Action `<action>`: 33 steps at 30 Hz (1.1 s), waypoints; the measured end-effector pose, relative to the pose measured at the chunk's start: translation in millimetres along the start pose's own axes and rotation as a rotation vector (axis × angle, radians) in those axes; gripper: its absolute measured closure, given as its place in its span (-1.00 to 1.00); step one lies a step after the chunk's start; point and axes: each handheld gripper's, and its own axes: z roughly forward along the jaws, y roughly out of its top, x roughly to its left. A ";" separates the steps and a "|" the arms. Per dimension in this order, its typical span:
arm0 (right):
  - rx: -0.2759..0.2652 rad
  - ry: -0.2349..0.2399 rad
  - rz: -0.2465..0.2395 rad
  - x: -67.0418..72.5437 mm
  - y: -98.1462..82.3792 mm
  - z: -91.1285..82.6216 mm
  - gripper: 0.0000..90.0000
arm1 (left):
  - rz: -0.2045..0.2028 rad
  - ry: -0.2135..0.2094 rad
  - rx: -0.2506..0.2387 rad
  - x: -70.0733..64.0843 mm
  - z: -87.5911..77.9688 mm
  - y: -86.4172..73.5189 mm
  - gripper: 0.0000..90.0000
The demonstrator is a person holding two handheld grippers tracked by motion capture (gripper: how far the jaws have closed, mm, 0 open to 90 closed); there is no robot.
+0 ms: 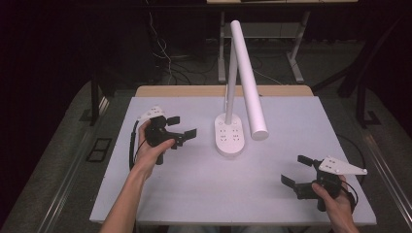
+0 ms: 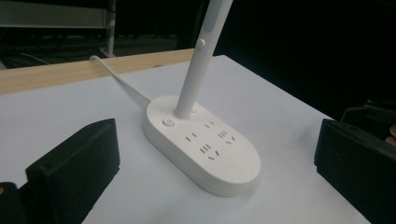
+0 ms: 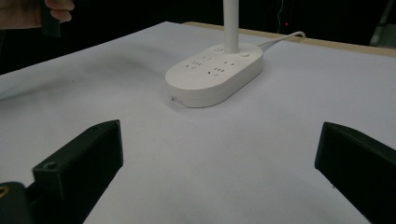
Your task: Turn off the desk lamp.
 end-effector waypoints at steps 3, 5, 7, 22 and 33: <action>0.003 0.000 -0.001 0.3 0.0 0.2 -0.98 | -0.002 -0.002 -0.009 -3.7 -5.9 -5.7 -1.00; 0.002 -0.001 0.000 0.3 -0.1 0.2 -0.98 | -0.002 -0.002 -0.013 -6.2 -9.7 -9.1 -1.00; 0.002 -0.002 0.002 0.2 -0.1 0.1 -0.98 | 0.003 -0.006 -0.012 -8.5 -13.8 -12.9 -1.00; 0.004 -0.003 0.000 0.5 -0.3 0.5 -0.98 | -0.018 -0.012 0.008 -18.1 -34.2 -48.3 -1.00; 0.005 -0.001 -0.002 1.5 -0.3 0.7 -0.98 | -0.020 -0.007 0.047 -23.7 -44.5 -74.8 -1.00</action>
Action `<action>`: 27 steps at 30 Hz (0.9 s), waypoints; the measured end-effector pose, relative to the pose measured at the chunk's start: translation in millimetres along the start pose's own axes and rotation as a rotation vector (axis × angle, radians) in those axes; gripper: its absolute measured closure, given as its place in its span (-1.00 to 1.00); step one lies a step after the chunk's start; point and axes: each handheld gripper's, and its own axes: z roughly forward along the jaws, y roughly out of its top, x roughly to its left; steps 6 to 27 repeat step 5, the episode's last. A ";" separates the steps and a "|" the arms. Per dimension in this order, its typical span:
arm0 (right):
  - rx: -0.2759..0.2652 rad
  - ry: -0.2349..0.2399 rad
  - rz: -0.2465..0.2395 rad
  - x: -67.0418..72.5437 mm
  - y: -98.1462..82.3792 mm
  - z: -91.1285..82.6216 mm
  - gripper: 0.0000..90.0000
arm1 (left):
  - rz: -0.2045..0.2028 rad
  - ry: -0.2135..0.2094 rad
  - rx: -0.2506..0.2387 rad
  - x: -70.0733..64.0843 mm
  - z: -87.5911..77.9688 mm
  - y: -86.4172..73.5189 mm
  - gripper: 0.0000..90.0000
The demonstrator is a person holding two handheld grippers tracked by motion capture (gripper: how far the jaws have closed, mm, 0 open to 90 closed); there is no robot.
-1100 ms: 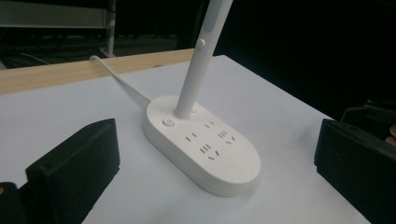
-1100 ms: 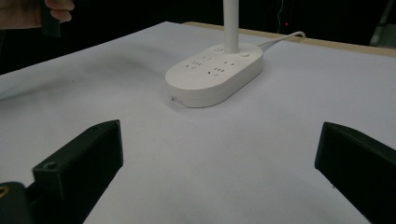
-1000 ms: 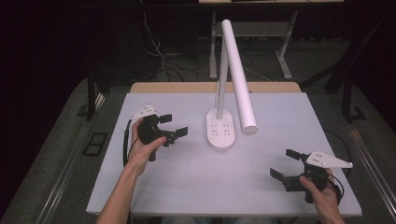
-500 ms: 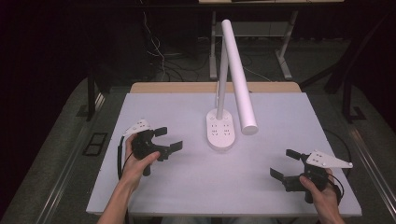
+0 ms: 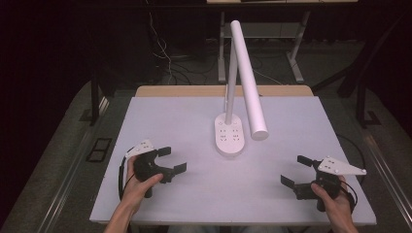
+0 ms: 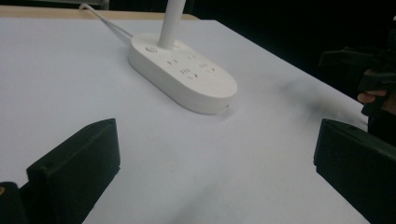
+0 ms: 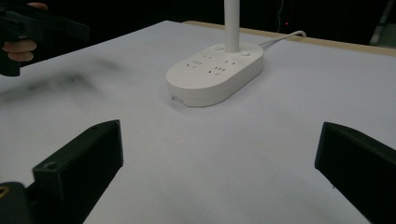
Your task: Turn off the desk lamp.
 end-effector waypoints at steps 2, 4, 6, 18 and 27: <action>0.000 0.000 -0.001 0.0 0.1 0.1 -0.98 | -0.004 -0.001 0.002 -0.8 -0.5 -2.3 -1.00; 0.000 0.001 -0.001 -0.2 0.1 0.5 -0.98 | 0.002 -0.002 -0.004 -1.5 -1.1 -1.6 -1.00; 0.000 0.001 -0.001 -0.2 0.2 0.6 -0.98 | 0.000 -0.005 -0.009 -2.3 -1.5 -1.0 -1.00; 0.000 0.001 -0.001 -0.2 0.2 0.6 -0.98 | 0.000 -0.005 -0.009 -2.3 -1.5 -1.0 -1.00; 0.000 0.001 -0.001 -0.2 0.2 0.6 -0.98 | 0.000 -0.005 -0.009 -2.3 -1.5 -1.0 -1.00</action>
